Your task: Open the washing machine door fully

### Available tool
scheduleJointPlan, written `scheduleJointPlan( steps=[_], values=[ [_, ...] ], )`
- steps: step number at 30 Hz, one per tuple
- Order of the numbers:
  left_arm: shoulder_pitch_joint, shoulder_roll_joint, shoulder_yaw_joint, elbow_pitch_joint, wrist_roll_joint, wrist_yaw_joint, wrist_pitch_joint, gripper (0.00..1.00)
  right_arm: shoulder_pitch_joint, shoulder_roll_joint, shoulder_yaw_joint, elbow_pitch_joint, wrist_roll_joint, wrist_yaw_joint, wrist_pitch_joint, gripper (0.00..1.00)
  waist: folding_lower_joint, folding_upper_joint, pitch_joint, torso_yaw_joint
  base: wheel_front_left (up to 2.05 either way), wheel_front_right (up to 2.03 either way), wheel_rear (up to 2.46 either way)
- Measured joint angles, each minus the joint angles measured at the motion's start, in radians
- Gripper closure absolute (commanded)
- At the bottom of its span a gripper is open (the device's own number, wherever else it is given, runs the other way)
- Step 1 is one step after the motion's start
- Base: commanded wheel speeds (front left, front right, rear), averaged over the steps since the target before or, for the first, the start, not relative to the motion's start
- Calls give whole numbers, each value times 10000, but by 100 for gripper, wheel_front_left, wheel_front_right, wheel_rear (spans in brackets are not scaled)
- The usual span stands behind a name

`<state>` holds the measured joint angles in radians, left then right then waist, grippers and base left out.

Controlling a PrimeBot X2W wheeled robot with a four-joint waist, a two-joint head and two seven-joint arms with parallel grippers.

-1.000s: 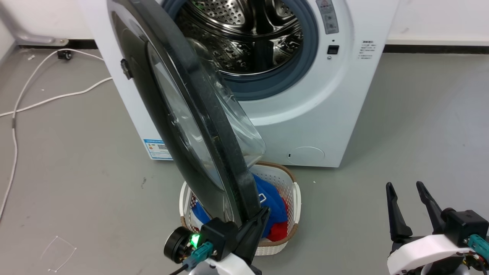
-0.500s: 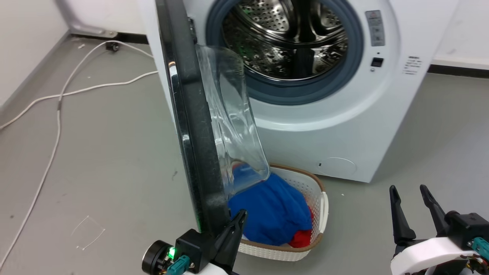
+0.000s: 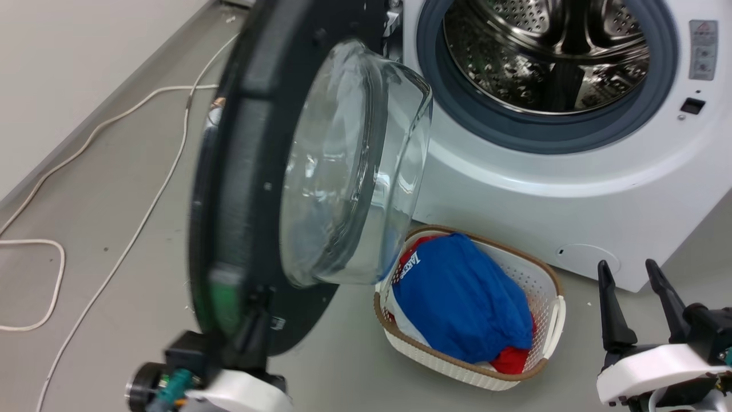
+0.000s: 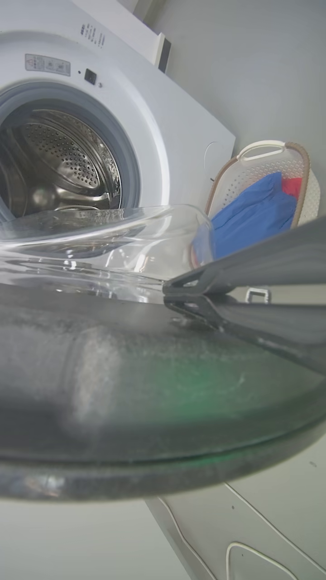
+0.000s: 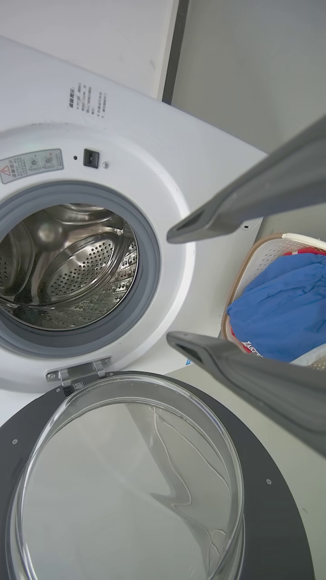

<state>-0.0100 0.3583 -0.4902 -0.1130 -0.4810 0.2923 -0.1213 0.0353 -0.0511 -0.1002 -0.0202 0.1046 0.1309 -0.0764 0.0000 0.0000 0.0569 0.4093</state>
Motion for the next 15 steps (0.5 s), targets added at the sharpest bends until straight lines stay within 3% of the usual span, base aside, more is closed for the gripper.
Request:
scheduleJointPlan(
  steps=[5,15],
  values=[
    [-231,318,1110,228,-604,65,-393,100,-160,0,4,-203,-157,0,113,0,0,0,334,157,0,0,0],
    [-1050,913,2867,1417,-1517,-324,-1034,100,-501,-2,-58,-656,-435,0,414,0,1,0,976,-119,0,0,0]
  ],
)
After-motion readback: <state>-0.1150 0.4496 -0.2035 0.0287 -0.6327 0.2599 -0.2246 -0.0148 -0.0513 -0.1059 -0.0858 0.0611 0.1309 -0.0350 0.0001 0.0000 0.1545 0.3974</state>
